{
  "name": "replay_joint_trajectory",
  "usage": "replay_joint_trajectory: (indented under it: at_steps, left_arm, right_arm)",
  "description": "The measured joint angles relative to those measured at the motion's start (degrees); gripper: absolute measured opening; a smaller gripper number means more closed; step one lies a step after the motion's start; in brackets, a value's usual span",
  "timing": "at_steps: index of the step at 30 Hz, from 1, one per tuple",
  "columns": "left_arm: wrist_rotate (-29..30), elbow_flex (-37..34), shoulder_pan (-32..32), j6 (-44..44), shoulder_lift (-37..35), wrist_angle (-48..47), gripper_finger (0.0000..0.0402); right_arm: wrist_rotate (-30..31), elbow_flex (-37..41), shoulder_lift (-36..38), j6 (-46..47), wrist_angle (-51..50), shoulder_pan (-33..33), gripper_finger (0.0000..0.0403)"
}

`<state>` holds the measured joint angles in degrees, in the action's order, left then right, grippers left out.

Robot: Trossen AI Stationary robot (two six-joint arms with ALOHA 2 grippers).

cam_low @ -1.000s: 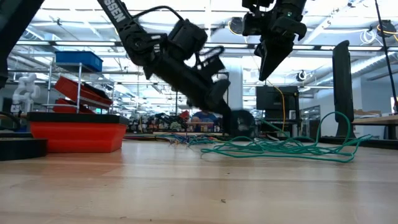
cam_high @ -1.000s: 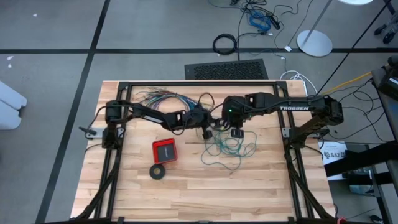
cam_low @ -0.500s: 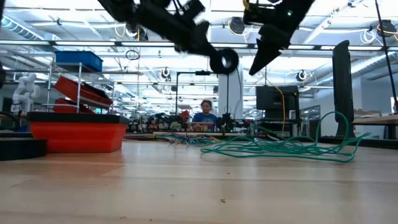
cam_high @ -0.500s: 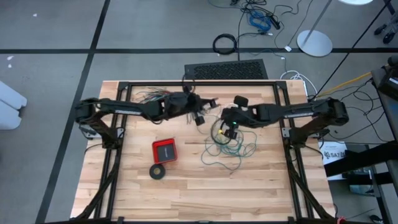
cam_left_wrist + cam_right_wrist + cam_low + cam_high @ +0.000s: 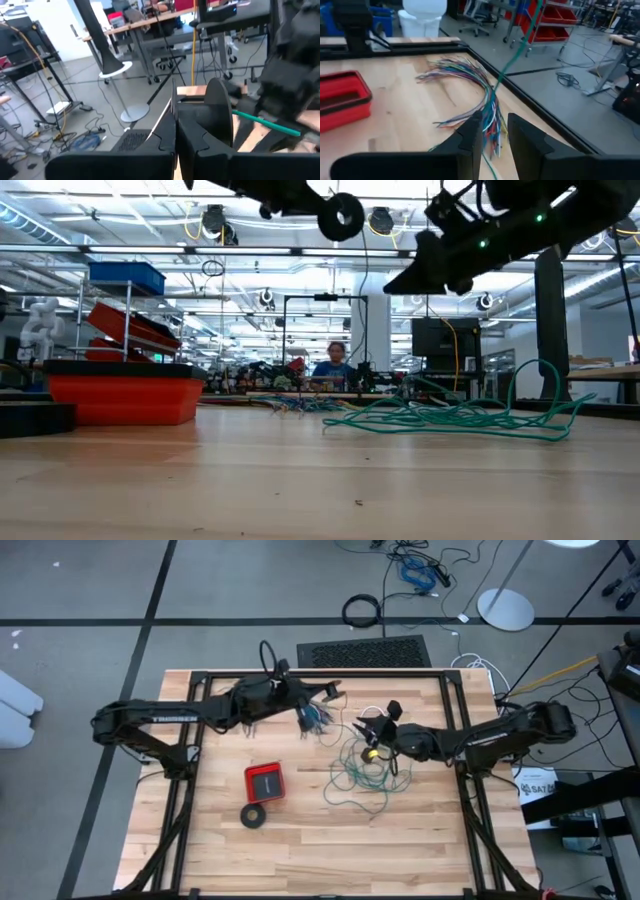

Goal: Coil cords
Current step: Coil the green wire onto the spool

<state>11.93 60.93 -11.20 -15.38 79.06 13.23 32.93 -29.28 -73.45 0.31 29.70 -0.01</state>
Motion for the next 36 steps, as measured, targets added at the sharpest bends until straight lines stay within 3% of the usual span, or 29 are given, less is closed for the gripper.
replay_joint_trajectory:
  at_steps: [9, 22, 36]
  left_arm:
    - [-0.33, -0.02, 0.39, 0.05, -0.08, 2.51, 0.0000]
    - [-0.55, -0.02, 1.54, 1.37, -0.08, 3.22, 0.0000]
    - [-1.23, -0.02, 2.75, 1.60, -0.08, 3.44, 0.0000]
  right_arm:
    - [-1.93, 0.00, -5.30, -1.65, 8.31, -0.79, 0.0077]
    - [-9.23, -0.22, -10.21, 0.65, 15.48, -4.56, 0.0077]
    - [-9.27, -0.20, -13.03, 2.02, 17.26, -6.31, 0.0070]
